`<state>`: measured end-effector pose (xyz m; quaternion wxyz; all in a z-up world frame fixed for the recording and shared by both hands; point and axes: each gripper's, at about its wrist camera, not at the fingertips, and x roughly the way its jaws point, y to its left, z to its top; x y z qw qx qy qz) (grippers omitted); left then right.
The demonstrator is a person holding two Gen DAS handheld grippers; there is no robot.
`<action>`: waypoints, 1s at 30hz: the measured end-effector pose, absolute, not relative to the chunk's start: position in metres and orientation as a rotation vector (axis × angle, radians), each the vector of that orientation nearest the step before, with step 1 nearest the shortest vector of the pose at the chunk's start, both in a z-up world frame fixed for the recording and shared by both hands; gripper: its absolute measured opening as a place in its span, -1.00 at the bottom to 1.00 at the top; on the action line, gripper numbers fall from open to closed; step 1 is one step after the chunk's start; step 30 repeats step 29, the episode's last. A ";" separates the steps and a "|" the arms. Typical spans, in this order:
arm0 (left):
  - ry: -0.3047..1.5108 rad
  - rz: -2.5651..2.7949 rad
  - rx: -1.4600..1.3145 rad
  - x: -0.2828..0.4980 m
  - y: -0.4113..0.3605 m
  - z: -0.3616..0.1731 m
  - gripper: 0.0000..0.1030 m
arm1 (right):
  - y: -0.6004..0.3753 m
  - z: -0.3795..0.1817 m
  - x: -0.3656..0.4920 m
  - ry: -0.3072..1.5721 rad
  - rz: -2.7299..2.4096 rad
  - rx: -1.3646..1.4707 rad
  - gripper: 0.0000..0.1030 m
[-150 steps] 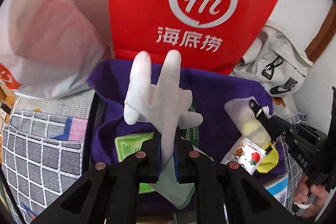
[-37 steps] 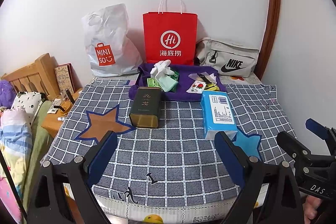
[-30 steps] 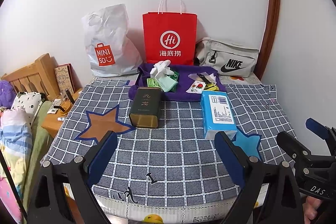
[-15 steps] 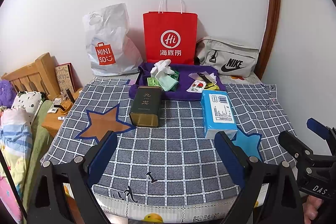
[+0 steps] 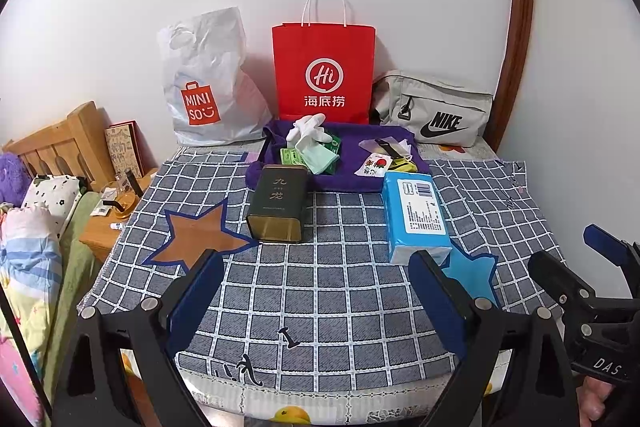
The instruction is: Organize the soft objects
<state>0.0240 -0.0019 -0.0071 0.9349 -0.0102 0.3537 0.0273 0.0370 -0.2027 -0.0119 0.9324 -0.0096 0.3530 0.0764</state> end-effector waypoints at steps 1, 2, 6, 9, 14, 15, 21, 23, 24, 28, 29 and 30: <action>0.723 0.056 -0.021 0.024 -0.002 -0.007 0.82 | -0.203 -0.012 0.037 0.723 0.158 -0.018 0.99; 0.722 0.055 -0.021 0.023 -0.003 -0.007 0.82 | -0.202 -0.012 0.036 0.724 0.159 -0.018 0.99; 0.722 0.056 -0.022 0.023 -0.002 -0.007 0.82 | -0.201 -0.012 0.035 0.723 0.158 -0.019 0.99; 0.723 0.057 -0.021 0.024 -0.002 -0.007 0.82 | -0.201 -0.012 0.035 0.722 0.158 -0.020 0.99; 0.722 0.054 -0.021 0.024 -0.001 -0.007 0.82 | -0.201 -0.012 0.035 0.721 0.159 -0.020 0.99; 0.722 0.054 -0.020 0.023 -0.002 -0.008 0.82 | -0.201 -0.012 0.035 0.721 0.159 -0.019 0.99; 0.722 0.058 -0.020 0.023 -0.001 -0.007 0.82 | -0.201 -0.012 0.035 0.720 0.162 -0.023 0.99; 0.724 0.058 -0.023 0.023 -0.001 -0.007 0.82 | -0.201 -0.012 0.034 0.719 0.160 -0.023 0.99; 0.722 0.059 -0.024 0.023 -0.001 -0.006 0.82 | -0.201 -0.011 0.034 0.720 0.161 -0.023 0.99; 0.716 0.059 -0.025 0.022 -0.001 -0.004 0.82 | -0.201 -0.011 0.033 0.718 0.160 -0.023 0.99; 0.713 0.059 -0.023 0.021 -0.001 -0.004 0.82 | -0.200 -0.011 0.033 0.717 0.161 -0.024 0.99; 0.713 0.059 -0.023 0.021 -0.001 -0.004 0.82 | -0.200 -0.011 0.033 0.717 0.161 -0.024 0.99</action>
